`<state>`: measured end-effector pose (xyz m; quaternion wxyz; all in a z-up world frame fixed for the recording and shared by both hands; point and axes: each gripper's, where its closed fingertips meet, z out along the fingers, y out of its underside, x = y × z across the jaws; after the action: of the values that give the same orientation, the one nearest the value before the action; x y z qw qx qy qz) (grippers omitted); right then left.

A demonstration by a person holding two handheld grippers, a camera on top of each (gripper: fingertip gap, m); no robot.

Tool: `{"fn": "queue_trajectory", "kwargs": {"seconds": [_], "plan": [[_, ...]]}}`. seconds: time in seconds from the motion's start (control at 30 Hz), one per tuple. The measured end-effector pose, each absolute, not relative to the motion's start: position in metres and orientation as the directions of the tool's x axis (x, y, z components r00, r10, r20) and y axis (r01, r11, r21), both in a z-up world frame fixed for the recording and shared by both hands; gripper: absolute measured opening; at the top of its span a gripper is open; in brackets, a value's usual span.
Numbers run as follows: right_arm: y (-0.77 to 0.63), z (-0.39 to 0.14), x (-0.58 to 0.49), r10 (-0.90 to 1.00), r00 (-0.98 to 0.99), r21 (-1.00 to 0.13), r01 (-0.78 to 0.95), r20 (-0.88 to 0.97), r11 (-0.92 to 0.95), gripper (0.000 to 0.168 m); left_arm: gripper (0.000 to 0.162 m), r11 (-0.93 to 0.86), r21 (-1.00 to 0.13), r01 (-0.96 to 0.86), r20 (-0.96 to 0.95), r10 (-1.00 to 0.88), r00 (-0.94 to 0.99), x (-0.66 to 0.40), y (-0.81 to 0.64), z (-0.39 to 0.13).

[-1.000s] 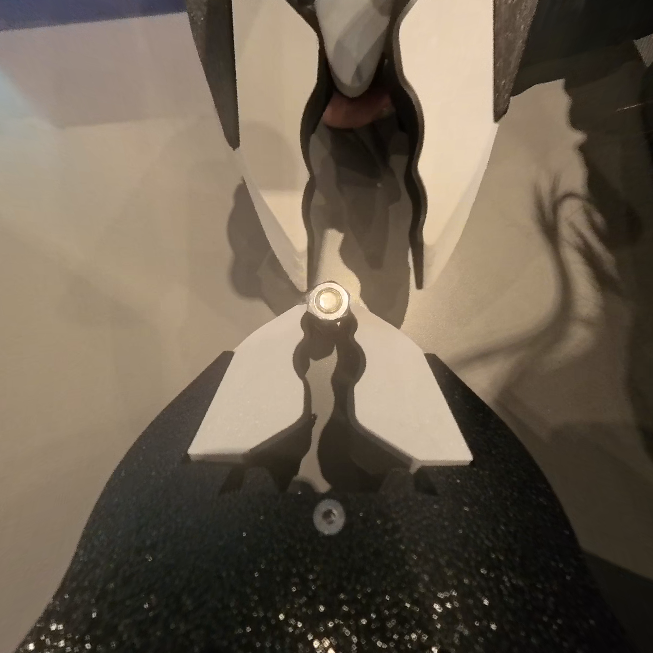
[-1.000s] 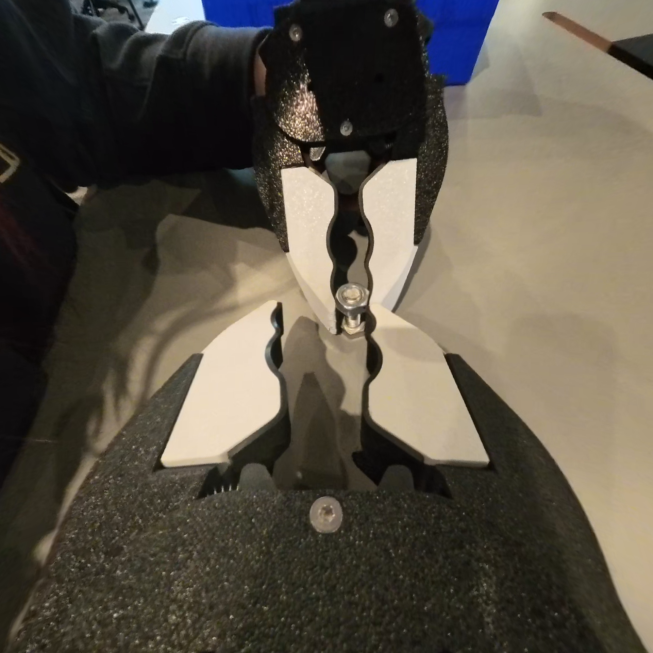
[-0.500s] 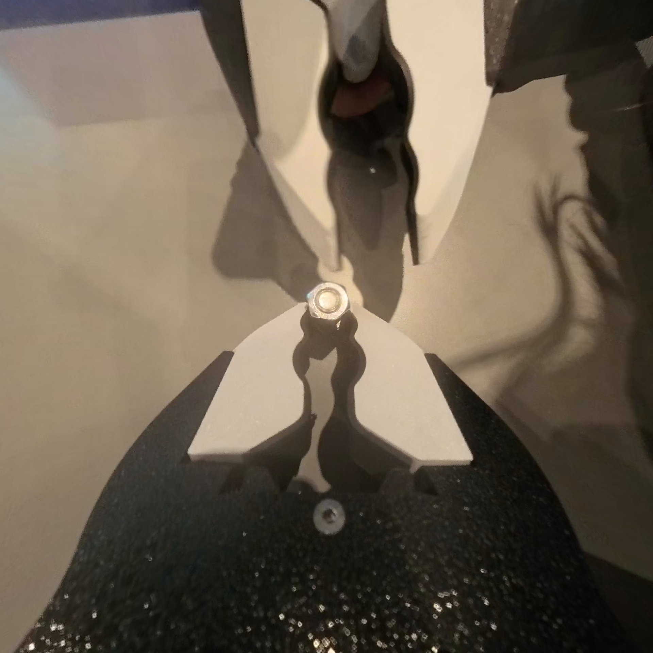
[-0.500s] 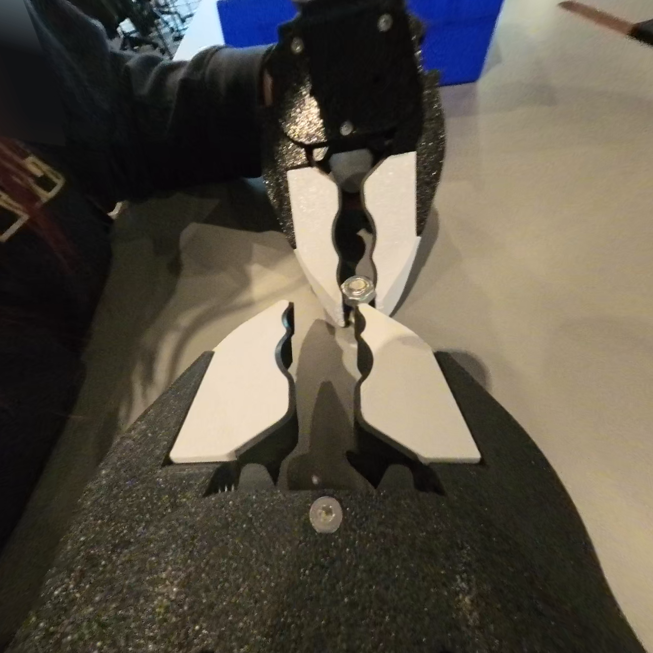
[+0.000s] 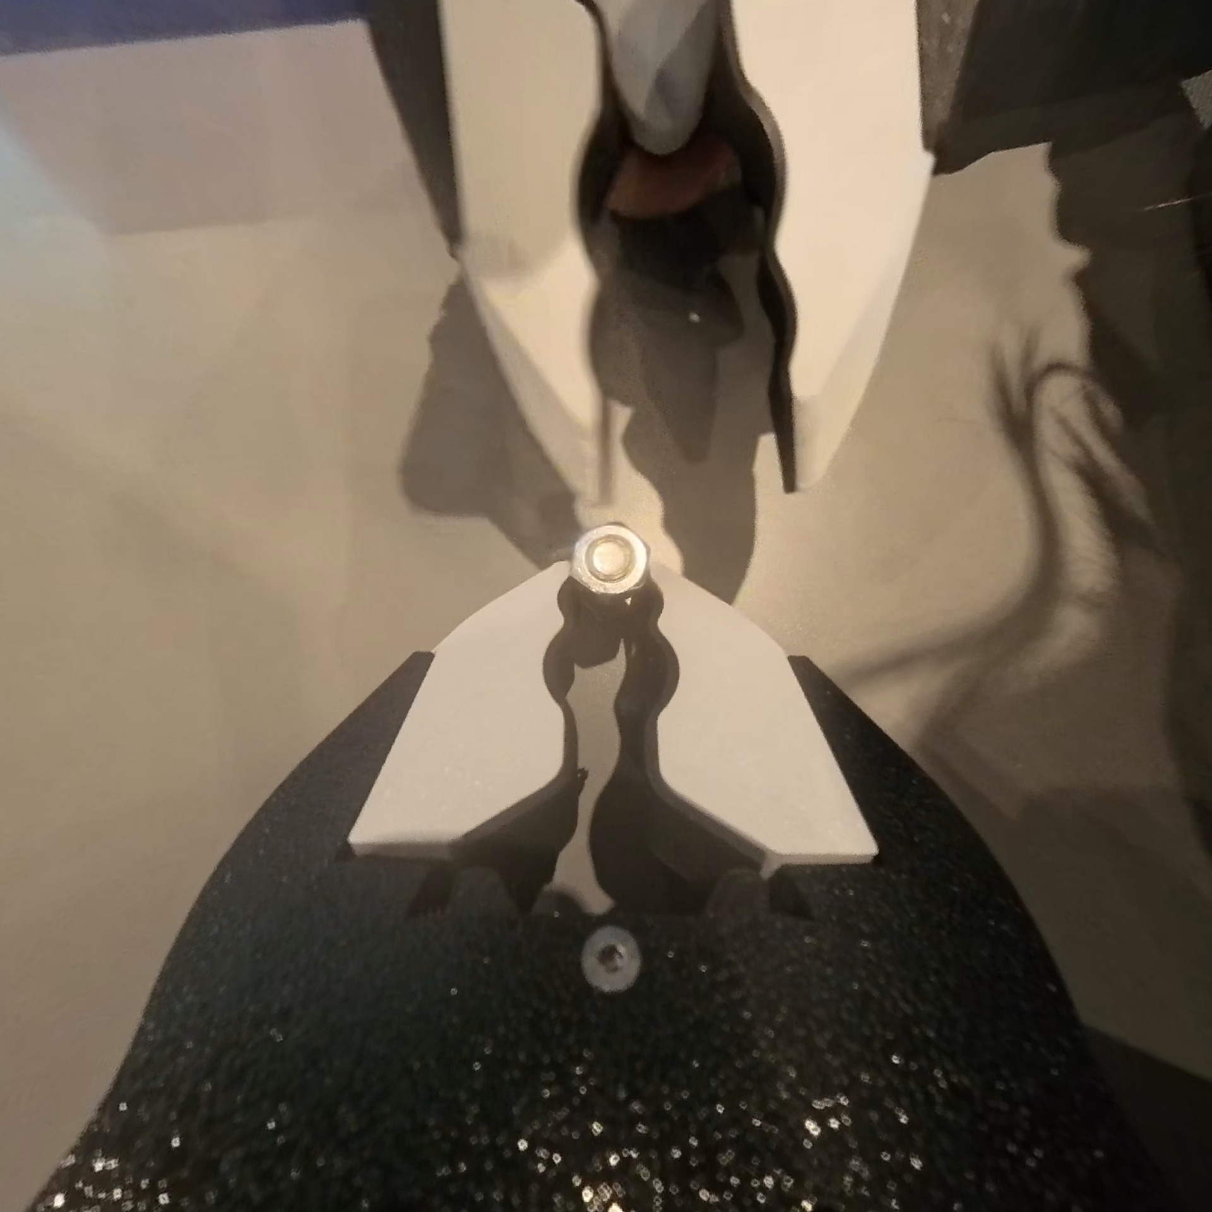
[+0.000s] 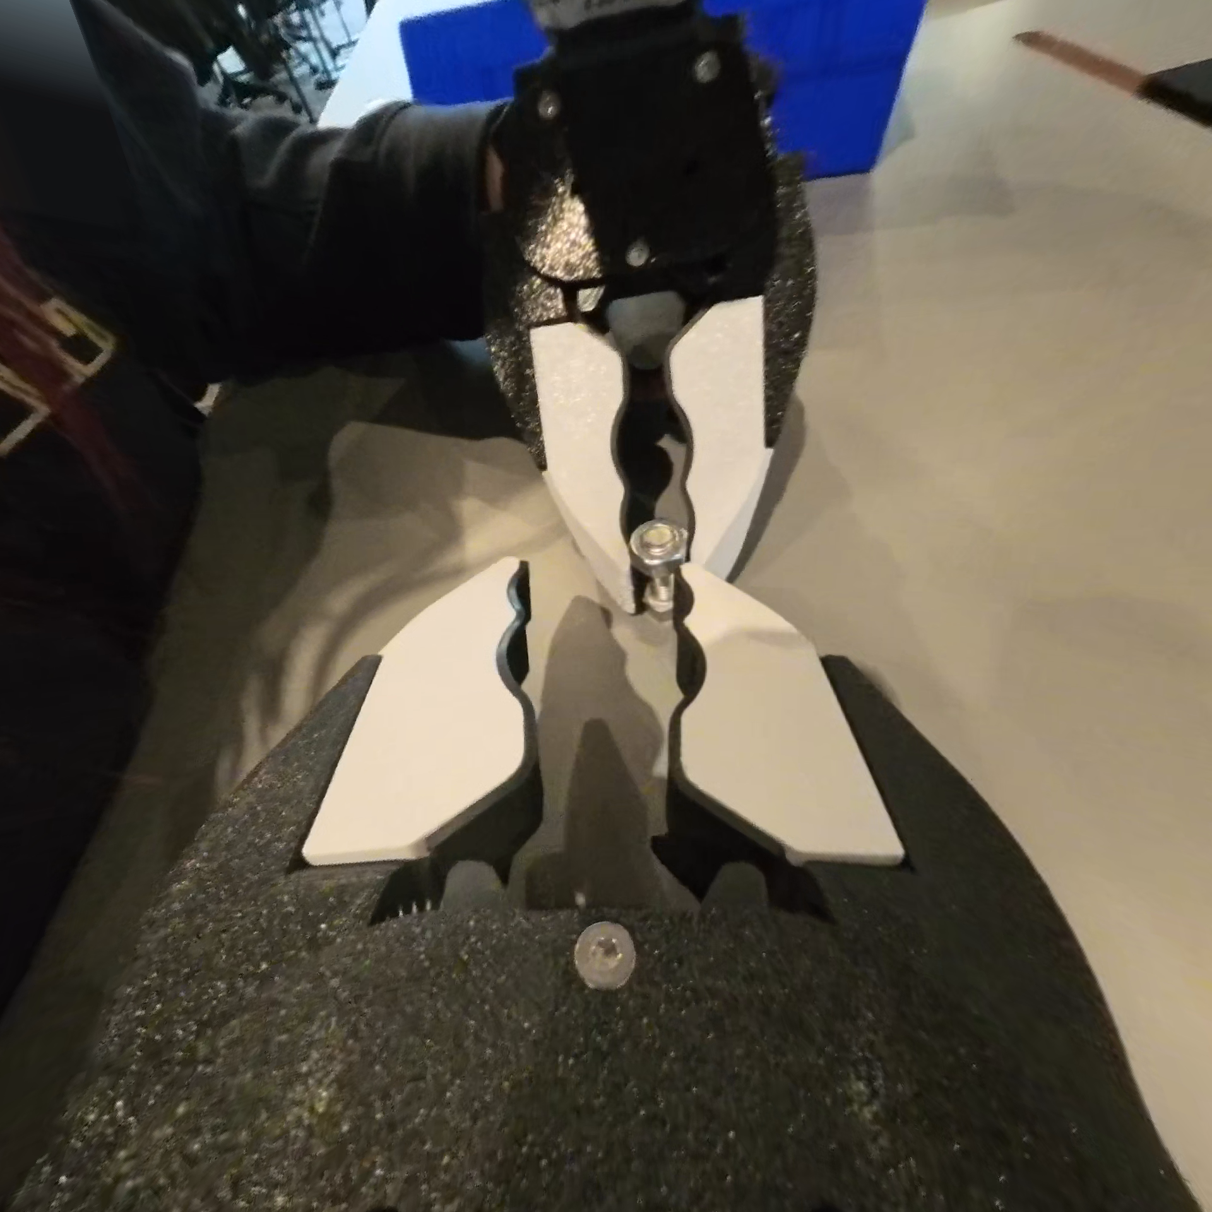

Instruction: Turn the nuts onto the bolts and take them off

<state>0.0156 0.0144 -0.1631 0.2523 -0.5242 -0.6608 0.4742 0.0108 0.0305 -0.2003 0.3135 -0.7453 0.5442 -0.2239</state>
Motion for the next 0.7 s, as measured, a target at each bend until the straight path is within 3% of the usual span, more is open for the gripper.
{"fn": "queue_trajectory", "kwargs": {"seconds": [0.23,0.37,0.43,0.7], "plan": [[0.011,-0.168,0.013,0.936,-0.333,-0.882,0.468,-0.112,0.061,0.049,0.017,-0.211,-0.711,-0.671,-0.007,-0.952,0.307,0.011,0.03,-0.2],[0.001,-0.166,0.018,0.905,-0.398,-0.882,0.467,-0.151,0.058,0.037,0.017,-0.21,-0.712,-0.67,-0.007,-0.952,0.306,0.011,0.03,-0.2],[-0.005,-0.165,0.021,0.881,-0.431,-0.879,0.476,-0.194,0.04,0.038,0.017,-0.211,-0.711,-0.671,-0.008,-0.952,0.307,0.011,0.03,-0.2],[0.015,-0.165,0.012,0.937,-0.317,-0.887,0.461,-0.144,0.02,0.052,0.017,-0.211,-0.711,-0.671,-0.008,-0.952,0.307,0.011,0.03,-0.2]]}}
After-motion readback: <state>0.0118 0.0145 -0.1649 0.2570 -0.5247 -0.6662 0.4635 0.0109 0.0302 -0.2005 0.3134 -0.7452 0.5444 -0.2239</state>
